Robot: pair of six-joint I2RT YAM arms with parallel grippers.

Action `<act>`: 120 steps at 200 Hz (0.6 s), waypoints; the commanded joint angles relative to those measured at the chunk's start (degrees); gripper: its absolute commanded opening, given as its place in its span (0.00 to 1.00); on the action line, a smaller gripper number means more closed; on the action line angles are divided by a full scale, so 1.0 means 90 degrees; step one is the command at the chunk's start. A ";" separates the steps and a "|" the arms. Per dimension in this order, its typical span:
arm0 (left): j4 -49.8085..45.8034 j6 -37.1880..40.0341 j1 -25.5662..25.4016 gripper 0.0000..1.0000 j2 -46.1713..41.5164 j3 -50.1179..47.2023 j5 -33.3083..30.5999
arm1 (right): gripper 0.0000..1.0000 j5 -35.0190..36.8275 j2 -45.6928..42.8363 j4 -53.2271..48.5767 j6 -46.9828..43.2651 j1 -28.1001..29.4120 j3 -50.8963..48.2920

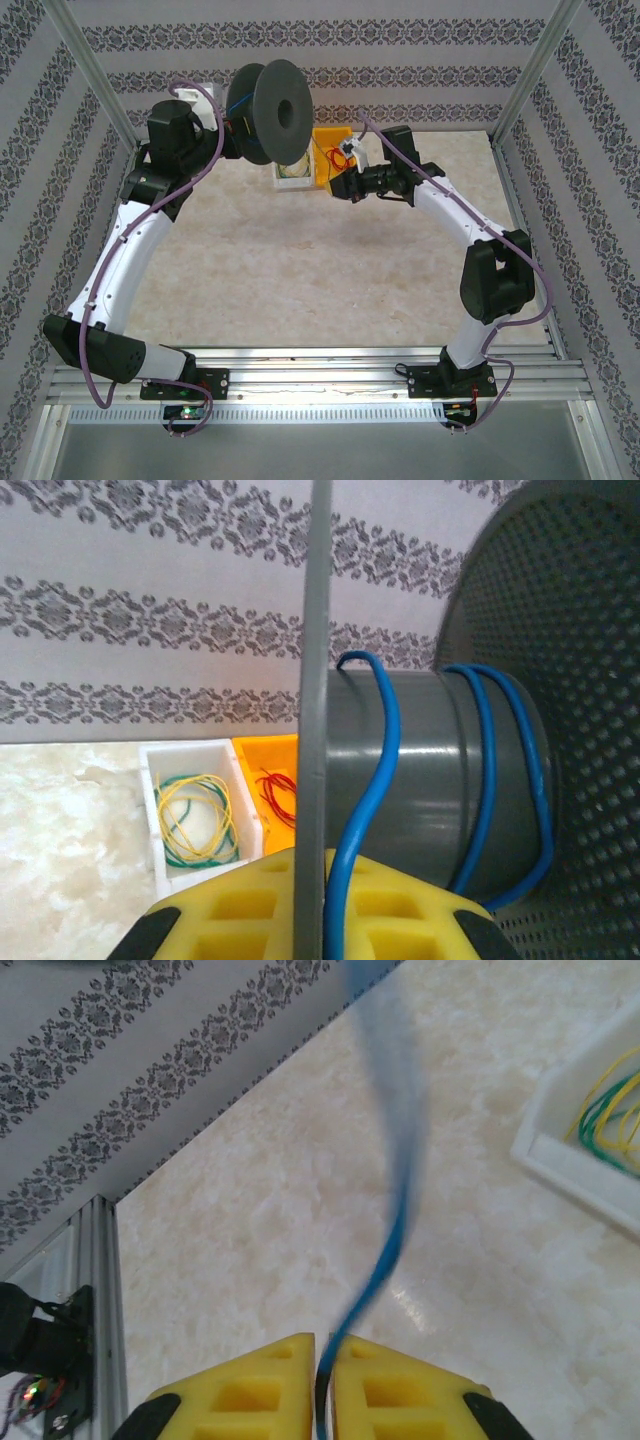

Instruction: Wrap the cables

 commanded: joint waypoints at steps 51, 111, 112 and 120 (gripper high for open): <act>0.1173 -0.0238 0.0085 0.00 -0.0192 0.0577 -0.0491 | 0.16 -0.0322 0.0136 0.0007 0.0200 0.0159 -0.0287; 0.1011 -0.0093 0.0151 0.00 -0.0213 0.0781 -0.0655 | 0.23 -0.0439 -0.0044 0.0033 0.0169 0.0246 -0.0716; 0.1006 -0.0097 0.0154 0.00 -0.0212 0.0784 -0.0660 | 0.23 -0.0437 -0.0046 0.0034 0.0173 0.0246 -0.0726; 0.0991 -0.0099 0.0162 0.00 -0.0209 0.0808 -0.0657 | 0.24 -0.0444 -0.0072 0.0071 0.0185 0.0266 -0.0800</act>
